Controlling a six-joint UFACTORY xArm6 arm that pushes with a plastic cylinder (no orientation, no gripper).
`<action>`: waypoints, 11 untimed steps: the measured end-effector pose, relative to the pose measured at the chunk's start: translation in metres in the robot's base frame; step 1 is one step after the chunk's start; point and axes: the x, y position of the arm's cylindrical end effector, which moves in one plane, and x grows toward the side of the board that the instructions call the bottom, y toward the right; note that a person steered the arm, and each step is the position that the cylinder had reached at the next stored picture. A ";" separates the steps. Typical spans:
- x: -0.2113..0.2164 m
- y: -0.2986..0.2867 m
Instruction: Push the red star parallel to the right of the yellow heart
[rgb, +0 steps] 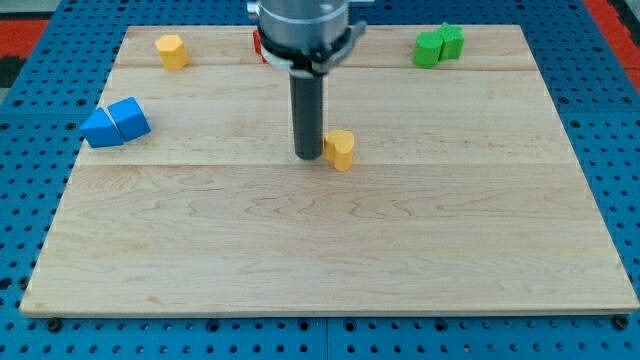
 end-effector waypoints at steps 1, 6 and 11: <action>0.041 0.029; -0.084 0.094; -0.101 0.008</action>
